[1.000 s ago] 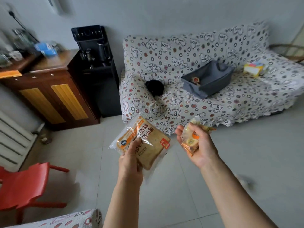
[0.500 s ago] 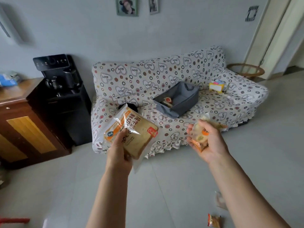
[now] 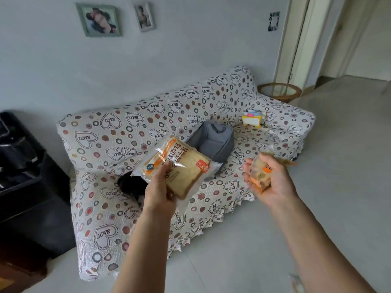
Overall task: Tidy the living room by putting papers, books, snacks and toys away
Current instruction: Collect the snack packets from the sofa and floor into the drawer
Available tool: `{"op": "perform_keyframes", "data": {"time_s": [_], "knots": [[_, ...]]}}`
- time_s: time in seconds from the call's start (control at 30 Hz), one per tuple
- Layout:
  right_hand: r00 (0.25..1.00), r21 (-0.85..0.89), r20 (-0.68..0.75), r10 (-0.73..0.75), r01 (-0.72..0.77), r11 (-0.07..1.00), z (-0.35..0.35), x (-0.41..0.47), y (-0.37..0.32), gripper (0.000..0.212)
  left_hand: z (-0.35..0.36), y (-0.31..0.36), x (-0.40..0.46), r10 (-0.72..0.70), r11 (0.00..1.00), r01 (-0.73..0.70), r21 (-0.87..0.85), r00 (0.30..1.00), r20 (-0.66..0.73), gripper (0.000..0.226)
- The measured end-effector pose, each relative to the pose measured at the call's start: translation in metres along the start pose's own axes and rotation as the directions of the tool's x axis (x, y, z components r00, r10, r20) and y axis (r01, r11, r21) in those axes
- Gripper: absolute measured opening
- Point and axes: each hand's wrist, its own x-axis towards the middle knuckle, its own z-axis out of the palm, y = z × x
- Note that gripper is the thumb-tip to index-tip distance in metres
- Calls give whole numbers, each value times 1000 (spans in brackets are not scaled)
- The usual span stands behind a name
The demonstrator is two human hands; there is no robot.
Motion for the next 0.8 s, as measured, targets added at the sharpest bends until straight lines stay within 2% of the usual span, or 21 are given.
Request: {"op": "perform_keyframes", "data": {"time_s": [0.1, 0.23, 0.37, 0.5, 0.57, 0.63, 0.73, 0.8], "knots": [[999, 31, -11, -42, 43, 999, 7, 41, -11, 9, 33, 7, 49, -36, 999, 35, 16, 998, 57, 39], [988, 65, -128, -89, 98, 993, -6, 89, -35, 13, 76, -7, 109, -120, 992, 112, 66, 982, 146, 52], [971, 153, -212, -114, 148, 977, -27, 147, -63, 25, 135, -36, 169, -208, 976, 192, 103, 961, 182, 49], [957, 165, -255, -135, 181, 970, -55, 212, -109, 16, 219, -77, 223, -279, 958, 256, 126, 933, 229, 28], [933, 173, -330, -142, 207, 963, -68, 239, -140, 5, 262, -96, 249, -304, 951, 278, 134, 920, 249, 34], [899, 180, -410, -152, 244, 953, -80, 264, -170, 8, 299, -112, 274, -317, 946, 283, 159, 912, 260, 40], [874, 202, -455, -169, 286, 937, -100, 307, -220, 3, 367, -140, 310, -353, 933, 305, 190, 877, 325, 35], [863, 214, -473, -177, 307, 927, -115, 332, -248, 8, 409, -159, 327, -362, 929, 301, 213, 857, 368, 37]]}}
